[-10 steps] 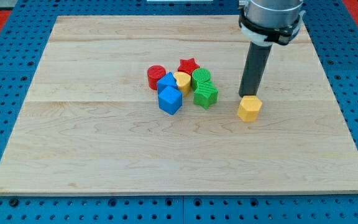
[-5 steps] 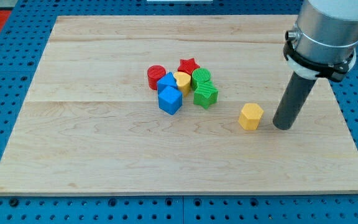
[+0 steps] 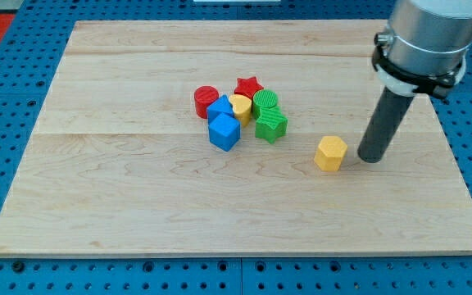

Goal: Move yellow hexagon to the group of blocks

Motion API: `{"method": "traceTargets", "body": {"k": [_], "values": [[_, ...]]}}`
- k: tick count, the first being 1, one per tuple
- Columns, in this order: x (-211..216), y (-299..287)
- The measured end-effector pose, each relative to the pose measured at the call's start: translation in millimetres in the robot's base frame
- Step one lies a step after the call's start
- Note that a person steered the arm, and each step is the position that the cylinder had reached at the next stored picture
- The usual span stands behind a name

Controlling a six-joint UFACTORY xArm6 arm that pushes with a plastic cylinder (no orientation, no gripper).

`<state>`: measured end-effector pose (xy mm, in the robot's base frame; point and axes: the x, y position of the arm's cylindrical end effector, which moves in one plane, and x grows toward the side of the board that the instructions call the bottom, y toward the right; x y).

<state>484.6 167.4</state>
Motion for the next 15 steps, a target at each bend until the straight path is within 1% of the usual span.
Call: {"method": "traceTargets", "body": {"k": [1,3,4,5,6,7,8,11,15], "values": [[0,-21],[0,-89],[0,-111],[12,-117],[61,-104],[79,-132],[78,-161],[39,-161],[5,-161]]}}
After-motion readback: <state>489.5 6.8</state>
